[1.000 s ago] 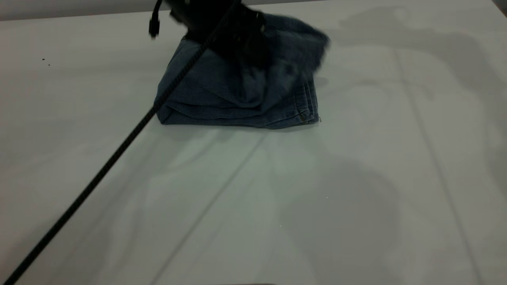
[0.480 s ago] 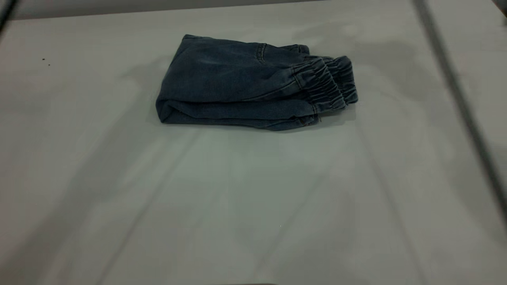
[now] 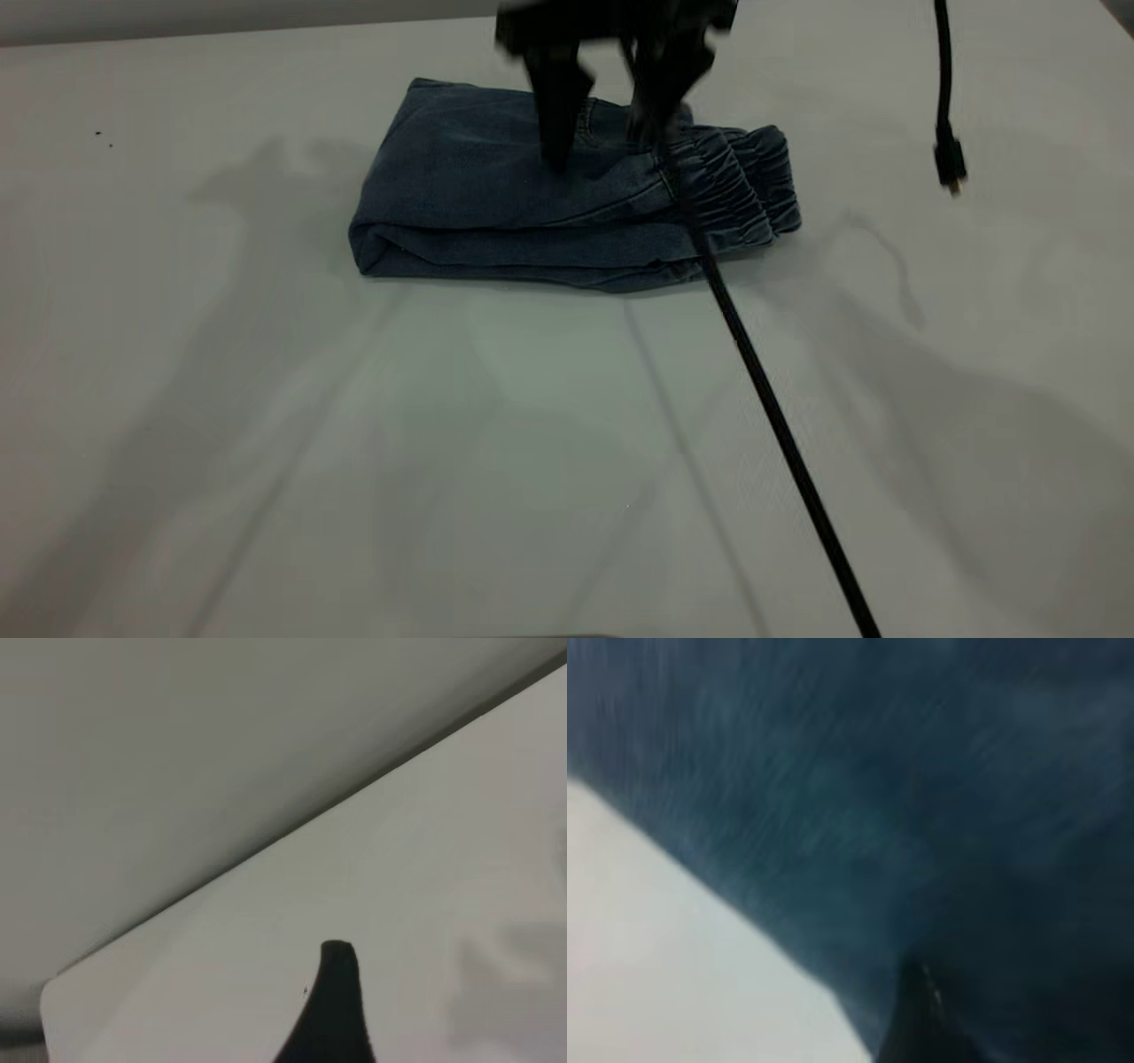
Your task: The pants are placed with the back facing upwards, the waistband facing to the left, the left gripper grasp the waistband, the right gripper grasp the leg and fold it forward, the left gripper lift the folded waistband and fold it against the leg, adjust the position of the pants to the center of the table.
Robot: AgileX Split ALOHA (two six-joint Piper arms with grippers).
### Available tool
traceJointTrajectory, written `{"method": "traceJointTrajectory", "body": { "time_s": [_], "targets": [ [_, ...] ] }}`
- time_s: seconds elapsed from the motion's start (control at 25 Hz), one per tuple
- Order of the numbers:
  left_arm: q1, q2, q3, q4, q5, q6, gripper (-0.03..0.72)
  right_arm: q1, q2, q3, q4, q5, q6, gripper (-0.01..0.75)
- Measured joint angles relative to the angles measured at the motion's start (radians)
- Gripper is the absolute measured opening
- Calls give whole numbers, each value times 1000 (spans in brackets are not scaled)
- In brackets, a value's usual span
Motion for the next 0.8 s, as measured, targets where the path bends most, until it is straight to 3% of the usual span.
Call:
{"method": "traceJointTrajectory", "body": {
  "time_s": [0.2, 0.56, 0.8],
  "targets": [
    [0, 0, 0, 2, 7, -4, 591, 8, 0, 94, 6, -57, 10, 469],
    [0, -2, 0, 18, 14, -6, 591, 15, -26, 126, 78, -7, -44, 468],
    [0, -105, 0, 18, 59, -6, 591, 16, -233, 128, 100, 5, -65, 468]
  ]
}}
